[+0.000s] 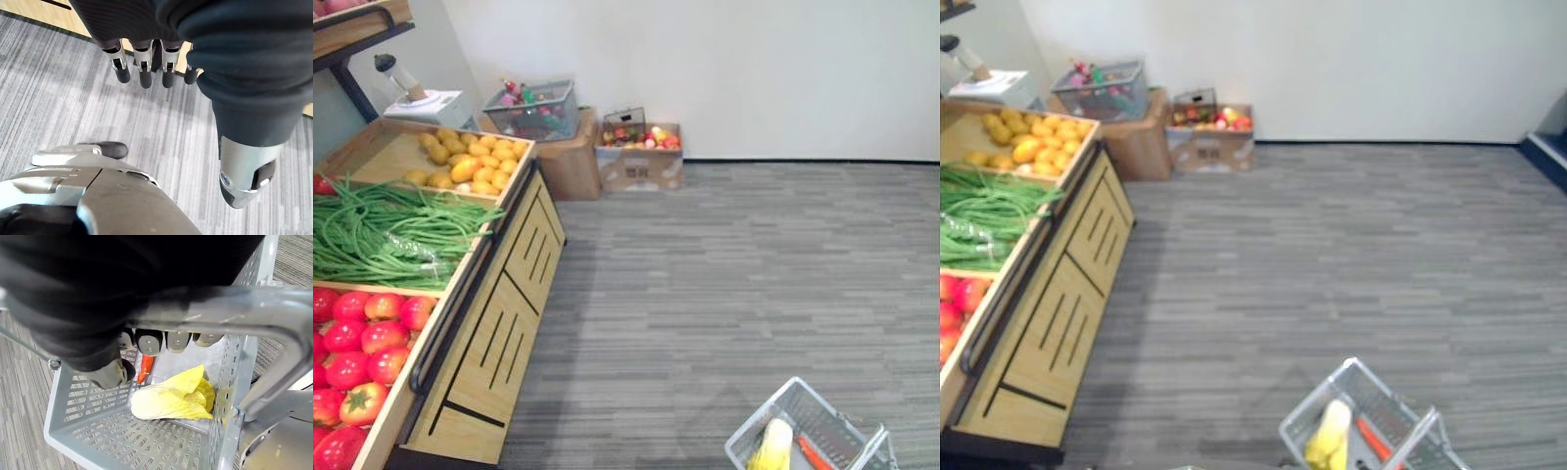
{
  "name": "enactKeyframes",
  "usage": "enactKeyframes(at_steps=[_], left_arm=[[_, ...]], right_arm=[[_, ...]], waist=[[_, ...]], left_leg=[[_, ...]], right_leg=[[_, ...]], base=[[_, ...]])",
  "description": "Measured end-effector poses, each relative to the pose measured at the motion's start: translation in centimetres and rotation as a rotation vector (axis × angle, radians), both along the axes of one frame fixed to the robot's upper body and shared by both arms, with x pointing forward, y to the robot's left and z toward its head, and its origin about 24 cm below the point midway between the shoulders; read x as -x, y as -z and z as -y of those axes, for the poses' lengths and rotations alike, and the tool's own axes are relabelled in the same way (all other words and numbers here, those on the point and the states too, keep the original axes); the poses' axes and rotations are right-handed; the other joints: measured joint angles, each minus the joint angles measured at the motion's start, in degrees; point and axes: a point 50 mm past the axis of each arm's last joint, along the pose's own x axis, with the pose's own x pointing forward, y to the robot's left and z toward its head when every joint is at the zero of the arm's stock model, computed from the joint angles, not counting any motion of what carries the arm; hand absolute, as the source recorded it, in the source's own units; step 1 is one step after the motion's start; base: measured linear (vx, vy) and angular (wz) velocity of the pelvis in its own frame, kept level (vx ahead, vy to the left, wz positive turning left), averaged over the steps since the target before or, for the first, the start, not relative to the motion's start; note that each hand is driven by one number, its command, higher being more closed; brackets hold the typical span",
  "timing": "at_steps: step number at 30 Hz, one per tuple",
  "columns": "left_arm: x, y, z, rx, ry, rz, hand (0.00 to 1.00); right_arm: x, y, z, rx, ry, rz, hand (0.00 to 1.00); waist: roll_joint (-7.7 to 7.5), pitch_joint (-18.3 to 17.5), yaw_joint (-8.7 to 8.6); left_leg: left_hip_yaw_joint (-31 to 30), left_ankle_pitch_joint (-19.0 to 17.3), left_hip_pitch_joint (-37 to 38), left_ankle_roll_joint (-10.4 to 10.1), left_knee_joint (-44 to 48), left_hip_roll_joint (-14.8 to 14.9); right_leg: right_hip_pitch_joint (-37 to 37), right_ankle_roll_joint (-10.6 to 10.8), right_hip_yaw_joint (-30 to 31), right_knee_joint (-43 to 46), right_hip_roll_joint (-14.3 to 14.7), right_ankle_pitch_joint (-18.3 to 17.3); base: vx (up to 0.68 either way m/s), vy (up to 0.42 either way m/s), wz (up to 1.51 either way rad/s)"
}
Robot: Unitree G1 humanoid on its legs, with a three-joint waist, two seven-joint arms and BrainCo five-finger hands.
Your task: Pick vegetable in the basket
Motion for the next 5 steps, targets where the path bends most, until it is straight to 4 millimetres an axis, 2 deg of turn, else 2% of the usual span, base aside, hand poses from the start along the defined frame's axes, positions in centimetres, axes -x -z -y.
enactKeyframes(at_steps=[5], left_arm=[[-0.01, 0.01, 0.01, 0.002, 0.013, -0.003, 0.00]], right_arm=[[-0.04, 0.02, -0.07, -0.001, -0.019, -0.004, 1.00]], waist=[[0.03, 0.0, -0.06]], left_leg=[[0.6, -0.2, 1.1, 0.0, 0.0, -0.1]], right_leg=[[0.9, 0.0, 0.5, -0.5, 0.0, 0.2]], base=[[0.01, 0.008, -0.06]])
